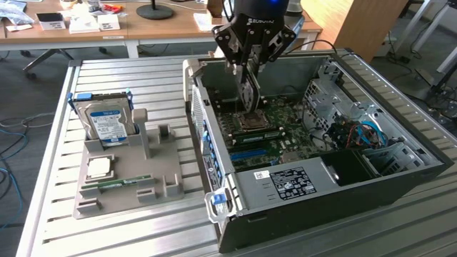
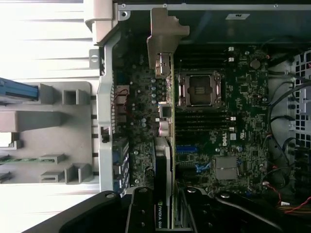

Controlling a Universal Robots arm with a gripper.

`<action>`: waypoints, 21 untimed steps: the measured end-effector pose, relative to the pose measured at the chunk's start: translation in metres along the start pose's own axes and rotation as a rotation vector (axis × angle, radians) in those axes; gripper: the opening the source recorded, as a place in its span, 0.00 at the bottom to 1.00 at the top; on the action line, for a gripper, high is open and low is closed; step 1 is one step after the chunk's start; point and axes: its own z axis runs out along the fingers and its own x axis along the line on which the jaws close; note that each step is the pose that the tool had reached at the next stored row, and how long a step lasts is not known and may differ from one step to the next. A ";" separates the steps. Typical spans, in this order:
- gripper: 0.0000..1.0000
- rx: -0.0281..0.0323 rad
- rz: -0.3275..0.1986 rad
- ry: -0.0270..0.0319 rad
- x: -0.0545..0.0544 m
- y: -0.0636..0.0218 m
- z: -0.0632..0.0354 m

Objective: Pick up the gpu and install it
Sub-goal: 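Pick up the gpu and move the gpu toward the slot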

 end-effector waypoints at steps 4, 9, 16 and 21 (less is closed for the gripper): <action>0.27 0.0000 0.000 0.0000 -0.010 0.0011 0.0003; 0.27 0.0000 0.000 0.0000 -0.023 0.0025 0.0006; 0.27 0.0000 0.000 -0.0001 -0.040 0.0044 0.0011; 0.27 -0.0001 0.000 -0.0001 -0.041 0.0044 0.0012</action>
